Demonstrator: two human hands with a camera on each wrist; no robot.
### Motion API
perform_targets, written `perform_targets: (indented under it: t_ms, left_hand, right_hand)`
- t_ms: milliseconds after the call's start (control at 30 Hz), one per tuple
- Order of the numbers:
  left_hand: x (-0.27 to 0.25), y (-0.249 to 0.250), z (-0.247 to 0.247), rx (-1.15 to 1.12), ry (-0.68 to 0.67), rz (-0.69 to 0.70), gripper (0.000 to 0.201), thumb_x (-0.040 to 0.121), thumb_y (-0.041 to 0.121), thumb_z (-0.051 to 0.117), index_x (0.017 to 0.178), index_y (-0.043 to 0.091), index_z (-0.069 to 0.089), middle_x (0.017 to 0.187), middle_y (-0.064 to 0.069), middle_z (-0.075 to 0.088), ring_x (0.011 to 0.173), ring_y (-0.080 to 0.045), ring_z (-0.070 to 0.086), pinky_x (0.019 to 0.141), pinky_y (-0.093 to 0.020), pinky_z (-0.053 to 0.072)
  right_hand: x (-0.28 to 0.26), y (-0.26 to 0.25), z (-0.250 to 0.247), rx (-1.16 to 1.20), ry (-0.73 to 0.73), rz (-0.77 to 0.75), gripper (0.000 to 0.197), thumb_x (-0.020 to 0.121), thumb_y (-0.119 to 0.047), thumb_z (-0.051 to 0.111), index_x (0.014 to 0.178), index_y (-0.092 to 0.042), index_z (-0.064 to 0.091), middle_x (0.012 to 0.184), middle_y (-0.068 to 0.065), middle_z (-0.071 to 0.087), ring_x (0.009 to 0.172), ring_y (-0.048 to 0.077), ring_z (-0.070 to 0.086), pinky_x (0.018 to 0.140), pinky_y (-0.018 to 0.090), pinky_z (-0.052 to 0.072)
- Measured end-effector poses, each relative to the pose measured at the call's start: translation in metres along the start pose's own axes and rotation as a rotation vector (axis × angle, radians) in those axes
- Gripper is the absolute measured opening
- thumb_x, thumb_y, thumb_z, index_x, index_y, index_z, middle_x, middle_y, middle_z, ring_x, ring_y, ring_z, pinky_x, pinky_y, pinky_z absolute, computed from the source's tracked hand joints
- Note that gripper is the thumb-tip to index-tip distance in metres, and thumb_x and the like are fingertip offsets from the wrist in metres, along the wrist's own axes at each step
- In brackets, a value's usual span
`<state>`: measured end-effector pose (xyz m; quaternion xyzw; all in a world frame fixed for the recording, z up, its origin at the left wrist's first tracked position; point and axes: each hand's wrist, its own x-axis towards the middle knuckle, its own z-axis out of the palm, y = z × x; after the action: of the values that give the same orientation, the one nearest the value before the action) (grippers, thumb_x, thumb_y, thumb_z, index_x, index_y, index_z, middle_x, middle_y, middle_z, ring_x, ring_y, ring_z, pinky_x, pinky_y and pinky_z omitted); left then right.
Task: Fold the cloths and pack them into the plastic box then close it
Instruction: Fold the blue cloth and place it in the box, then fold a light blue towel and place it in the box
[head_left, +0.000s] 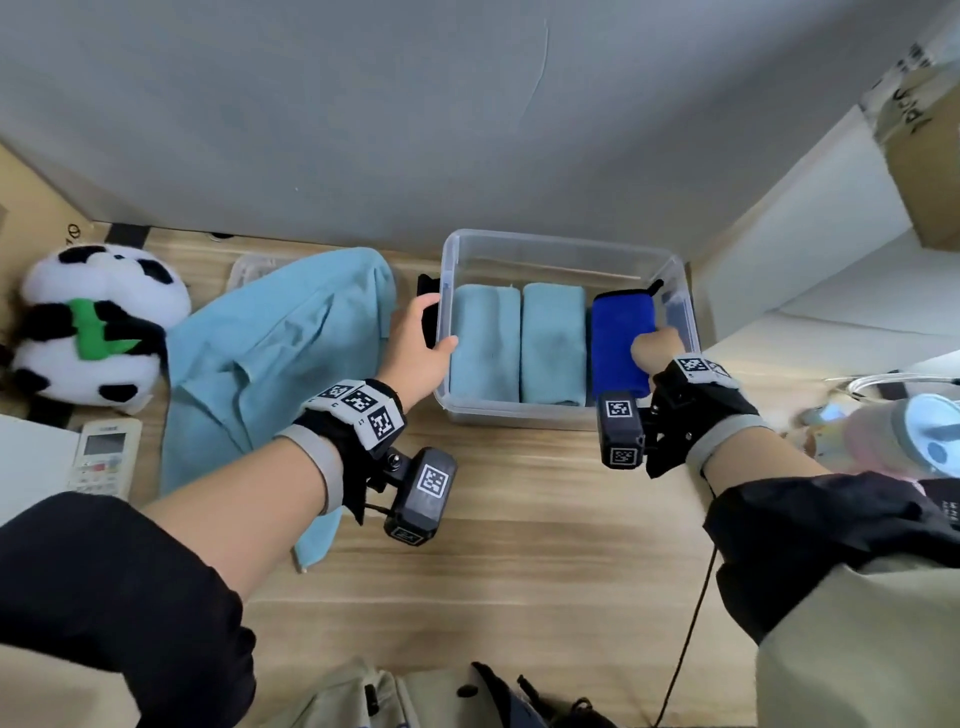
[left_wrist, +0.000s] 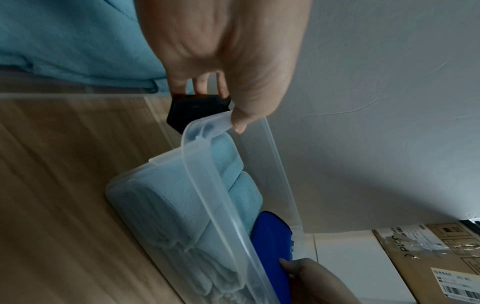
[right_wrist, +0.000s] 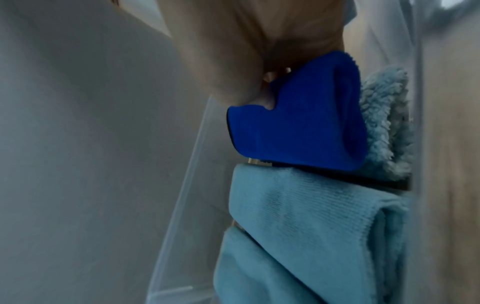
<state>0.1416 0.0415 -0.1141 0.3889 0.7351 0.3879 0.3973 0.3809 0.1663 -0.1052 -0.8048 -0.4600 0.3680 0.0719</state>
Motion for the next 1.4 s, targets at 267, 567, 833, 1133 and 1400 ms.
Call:
perform_targets:
  t_ms: [267,567,833,1133,1400]
  left_hand:
    - [0.000,-0.002,0.001,-0.022,0.004,0.019,0.051,0.092,0.010,0.053,0.138,0.022,0.035,0.146,0.001,0.035,0.136,-0.014,0.030,0.102,-0.022,0.024]
    - [-0.001,-0.005,-0.001,-0.004,-0.017,0.066,0.048,0.091,0.010,0.054,0.134,0.023,0.041,0.141,-0.001,0.042,0.132,-0.012,0.037,0.110,-0.035,0.032]
    - [-0.013,-0.006,-0.002,-0.025,-0.004,0.017,0.055,0.090,0.015,0.058,0.139,0.017,0.034,0.144,-0.008,0.040,0.135,-0.021,0.036,0.103,-0.024,0.025]
    - [-0.057,-0.065,-0.054,0.020,0.142,-0.053,0.040,0.090,0.019,0.058,0.127,0.007,0.048,0.131,-0.012,0.051,0.117,-0.026,0.053,0.101,-0.035,0.040]
    - [-0.088,-0.135,-0.117,0.213,0.193,-0.408,0.024,0.081,0.009,0.059,0.104,0.006,0.061,0.109,-0.027,0.060,0.103,-0.037,0.057,0.091,-0.036,0.043]
  right_hand:
    - [-0.018,0.003,0.008,-0.217,0.175,-0.449,0.068,0.081,0.004,0.042,0.145,-0.002,0.019,0.151,0.018,0.024,0.138,0.035,0.025,0.113,0.042,0.024]
    - [-0.006,0.017,0.025,-0.492,-0.182,-0.378,0.061,0.095,-0.034,0.042,0.149,-0.018,0.020,0.158,0.009,0.010,0.146,0.029,0.010,0.119,0.037,0.010]
    - [-0.067,0.005,0.009,-0.091,-0.027,-0.585,0.040,0.094,-0.015,0.044,0.134,-0.017,0.047,0.134,0.004,0.051,0.120,0.020,0.050,0.097,0.026,0.039]
    - [-0.161,0.006,0.049,0.233,-0.550,-0.689,0.021,0.093,-0.005,0.044,0.095,-0.013,0.064,0.077,0.001,0.069,0.064,0.010,0.062,0.057,0.017,0.047]
    - [-0.195,0.024,0.125,0.072,-0.773,-0.539,0.020,0.095,-0.006,0.041,0.094,-0.011,0.061,0.077,0.000,0.066,0.064,0.012,0.060,0.056,0.019,0.046]
